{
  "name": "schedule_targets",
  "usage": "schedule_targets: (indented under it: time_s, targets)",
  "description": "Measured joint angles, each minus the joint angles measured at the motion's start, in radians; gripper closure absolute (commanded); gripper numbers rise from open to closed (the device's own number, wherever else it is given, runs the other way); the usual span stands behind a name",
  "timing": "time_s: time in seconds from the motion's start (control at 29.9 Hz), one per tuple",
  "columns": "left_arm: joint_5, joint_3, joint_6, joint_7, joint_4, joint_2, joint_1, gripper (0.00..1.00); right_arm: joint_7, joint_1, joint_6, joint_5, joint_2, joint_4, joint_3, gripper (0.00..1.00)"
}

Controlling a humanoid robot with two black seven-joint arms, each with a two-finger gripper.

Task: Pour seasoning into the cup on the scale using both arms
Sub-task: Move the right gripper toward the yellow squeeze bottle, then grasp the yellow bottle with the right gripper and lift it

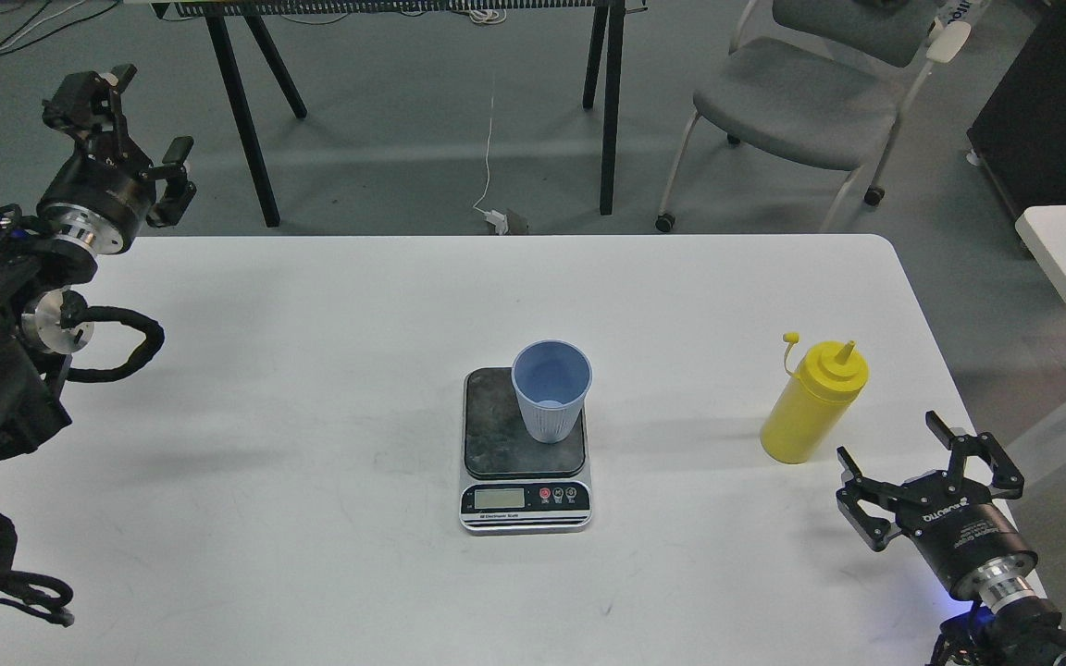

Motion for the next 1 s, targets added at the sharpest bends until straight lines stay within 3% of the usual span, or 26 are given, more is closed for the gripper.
schedule_targets:
  time_s: [0.5, 0.73, 0.87, 0.97, 1.0]
  targets:
    - [0.0, 0.0, 0.0, 0.0, -0.001, -0.002, 0.005, 0.06, 0.002, 0.088, 0.0, -0.168, 0.212, -0.157, 0.041, 0.0]
    - [0.001, 0.001, 0.0, 0.0, -0.001, -0.001, 0.006, 0.06, 0.042, 0.155, 0.0, -0.212, 0.303, -0.252, 0.041, 0.0]
    - [0.002, 0.003, 0.0, 0.0, -0.001, -0.001, 0.007, 0.06, 0.101, 0.17, 0.0, -0.268, 0.318, -0.275, 0.041, 0.09]
    - [0.002, 0.003, 0.0, 0.0, -0.001, -0.001, 0.007, 0.06, 0.115, 0.175, 0.0, -0.293, 0.322, -0.289, 0.041, 0.14]
    - [0.002, 0.003, 0.0, 0.0, -0.001, -0.001, 0.007, 0.06, 0.116, 0.175, 0.0, -0.298, 0.323, -0.294, 0.041, 0.25]
